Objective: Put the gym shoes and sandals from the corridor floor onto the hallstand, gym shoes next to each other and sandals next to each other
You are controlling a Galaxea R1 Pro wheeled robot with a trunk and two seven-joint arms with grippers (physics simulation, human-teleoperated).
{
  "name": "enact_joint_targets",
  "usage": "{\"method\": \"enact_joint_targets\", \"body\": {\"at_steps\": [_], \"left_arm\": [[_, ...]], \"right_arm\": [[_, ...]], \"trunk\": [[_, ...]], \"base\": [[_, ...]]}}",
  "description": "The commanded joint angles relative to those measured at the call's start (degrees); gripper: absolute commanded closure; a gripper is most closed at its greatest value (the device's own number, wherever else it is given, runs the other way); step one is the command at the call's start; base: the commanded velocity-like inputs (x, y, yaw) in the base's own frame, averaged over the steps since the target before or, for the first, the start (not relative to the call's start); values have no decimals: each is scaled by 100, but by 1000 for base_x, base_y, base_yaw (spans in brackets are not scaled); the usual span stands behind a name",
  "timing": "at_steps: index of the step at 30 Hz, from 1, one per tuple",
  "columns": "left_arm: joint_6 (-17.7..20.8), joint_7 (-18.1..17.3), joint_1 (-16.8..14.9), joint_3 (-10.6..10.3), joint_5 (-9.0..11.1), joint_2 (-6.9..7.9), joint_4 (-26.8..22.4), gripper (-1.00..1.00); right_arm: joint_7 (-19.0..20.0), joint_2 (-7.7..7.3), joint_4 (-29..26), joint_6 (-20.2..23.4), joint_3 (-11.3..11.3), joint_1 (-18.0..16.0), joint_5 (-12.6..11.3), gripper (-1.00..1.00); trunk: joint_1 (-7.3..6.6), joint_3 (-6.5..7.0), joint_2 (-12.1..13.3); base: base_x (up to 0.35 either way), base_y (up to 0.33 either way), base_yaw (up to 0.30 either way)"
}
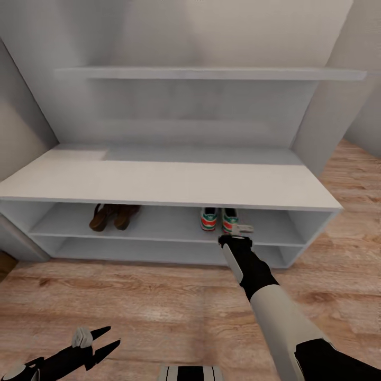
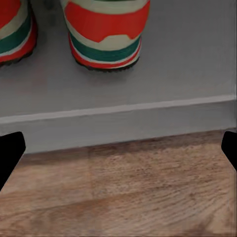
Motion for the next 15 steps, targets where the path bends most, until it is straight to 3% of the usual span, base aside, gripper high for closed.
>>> {"method": "enact_joint_targets", "body": {"at_steps": [1, 15], "left_arm": [[-58, -19, -3, 46, -60, -5, -2, -100], [-58, -21, -6, 46, -40, -2, -2, -100]], "right_arm": [[-53, 0, -5, 10, 12, -3, -60, -100], [-53, 0, 28, 10, 20, 5, -51, -100]], "trunk": [[-5, -4, -2], [-5, -4, -2]], "base": [[-335, 0, 0], [-336, 0, 0]]}}
